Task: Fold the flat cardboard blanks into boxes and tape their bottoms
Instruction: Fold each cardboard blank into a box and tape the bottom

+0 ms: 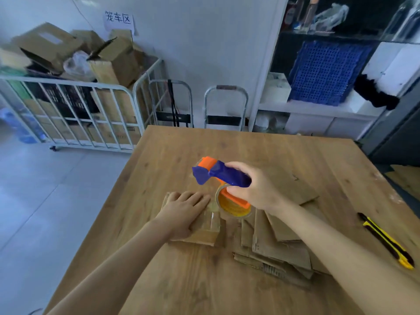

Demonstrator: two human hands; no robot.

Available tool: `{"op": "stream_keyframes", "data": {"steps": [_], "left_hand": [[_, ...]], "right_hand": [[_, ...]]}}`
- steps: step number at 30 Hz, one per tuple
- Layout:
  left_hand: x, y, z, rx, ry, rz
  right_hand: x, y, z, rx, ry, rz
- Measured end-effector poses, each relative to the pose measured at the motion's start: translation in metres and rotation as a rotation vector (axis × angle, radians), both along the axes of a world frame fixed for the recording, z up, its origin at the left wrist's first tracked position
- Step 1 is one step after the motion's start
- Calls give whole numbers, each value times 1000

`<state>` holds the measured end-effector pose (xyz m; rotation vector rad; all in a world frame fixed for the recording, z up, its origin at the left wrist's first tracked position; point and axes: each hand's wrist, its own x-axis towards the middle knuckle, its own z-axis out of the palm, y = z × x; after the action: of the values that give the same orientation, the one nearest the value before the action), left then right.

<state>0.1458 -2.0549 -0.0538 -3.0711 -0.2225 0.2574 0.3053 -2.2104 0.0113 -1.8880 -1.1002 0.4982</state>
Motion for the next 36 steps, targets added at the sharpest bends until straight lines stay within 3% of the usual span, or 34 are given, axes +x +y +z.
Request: {"op": "stream_keyframes", "data": {"steps": [6, 8, 12, 16, 22, 29, 36], "left_hand": [[-16, 12, -23, 3, 94, 4], [-22, 9, -30, 54, 46, 33], [-37, 8, -45, -43, -200, 158], [-46, 5, -48, -139, -228, 206], [-50, 19, -27, -645, -294, 361], [-47, 26, -18, -1324, -520, 754], [-41, 42, 2, -1724, -506, 934]], "right_hand": [[-16, 17, -14, -8, 119, 3], [-20, 19, -21, -26, 141, 4], [-24, 22, -32, -38, 120, 2], [-26, 29, -35, -30, 131, 24], [-39, 41, -45, -48, 63, 92], [-26, 36, -45, -98, 75, 188], [-27, 41, -43, -125, 47, 258]]}}
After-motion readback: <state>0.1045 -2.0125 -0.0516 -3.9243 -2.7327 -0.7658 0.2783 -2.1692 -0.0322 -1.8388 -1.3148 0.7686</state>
